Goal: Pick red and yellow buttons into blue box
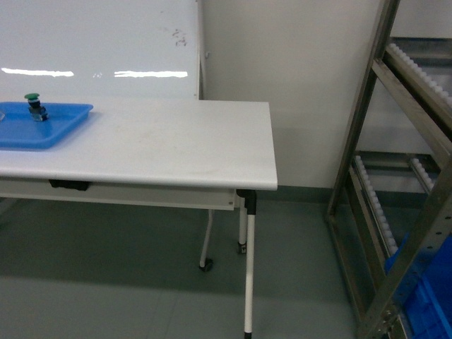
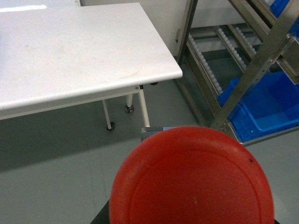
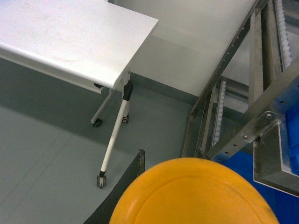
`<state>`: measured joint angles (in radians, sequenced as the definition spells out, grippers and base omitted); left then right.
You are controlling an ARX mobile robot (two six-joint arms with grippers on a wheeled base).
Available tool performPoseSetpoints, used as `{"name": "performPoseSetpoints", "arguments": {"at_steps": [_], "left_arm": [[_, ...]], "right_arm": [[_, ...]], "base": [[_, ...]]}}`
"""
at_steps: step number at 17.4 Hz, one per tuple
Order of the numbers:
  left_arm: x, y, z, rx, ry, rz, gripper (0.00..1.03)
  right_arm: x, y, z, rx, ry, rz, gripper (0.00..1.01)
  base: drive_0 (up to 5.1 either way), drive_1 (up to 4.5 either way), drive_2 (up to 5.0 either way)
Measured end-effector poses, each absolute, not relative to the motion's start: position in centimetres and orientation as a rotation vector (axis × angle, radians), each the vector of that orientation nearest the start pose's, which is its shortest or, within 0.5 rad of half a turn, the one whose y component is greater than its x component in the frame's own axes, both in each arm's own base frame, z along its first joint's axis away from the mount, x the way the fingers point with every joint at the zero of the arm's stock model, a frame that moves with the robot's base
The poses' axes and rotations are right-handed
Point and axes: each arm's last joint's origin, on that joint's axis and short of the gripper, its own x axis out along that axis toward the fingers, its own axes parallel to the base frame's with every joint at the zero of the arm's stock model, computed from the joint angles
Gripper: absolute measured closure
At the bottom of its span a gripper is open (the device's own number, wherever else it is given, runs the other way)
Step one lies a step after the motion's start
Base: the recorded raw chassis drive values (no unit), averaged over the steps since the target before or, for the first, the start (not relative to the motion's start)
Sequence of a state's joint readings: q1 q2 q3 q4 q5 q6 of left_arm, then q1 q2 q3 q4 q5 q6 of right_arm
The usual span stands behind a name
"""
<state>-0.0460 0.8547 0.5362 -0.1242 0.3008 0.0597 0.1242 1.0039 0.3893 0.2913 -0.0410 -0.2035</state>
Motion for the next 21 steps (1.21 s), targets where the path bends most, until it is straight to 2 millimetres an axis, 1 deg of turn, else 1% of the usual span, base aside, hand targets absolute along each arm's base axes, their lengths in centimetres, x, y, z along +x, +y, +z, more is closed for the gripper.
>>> {"name": "performPoseSetpoints", "arguments": {"at_steps": [21], "left_arm": [[18.38, -1.70, 24.21, 0.002, 0.430, -0.354, 0.79]], "right_arm": [[20.29, 2.65, 20.33, -0.215, 0.305, 0.196, 0.73]], "base": [[4.5, -2.17, -2.2]]}}
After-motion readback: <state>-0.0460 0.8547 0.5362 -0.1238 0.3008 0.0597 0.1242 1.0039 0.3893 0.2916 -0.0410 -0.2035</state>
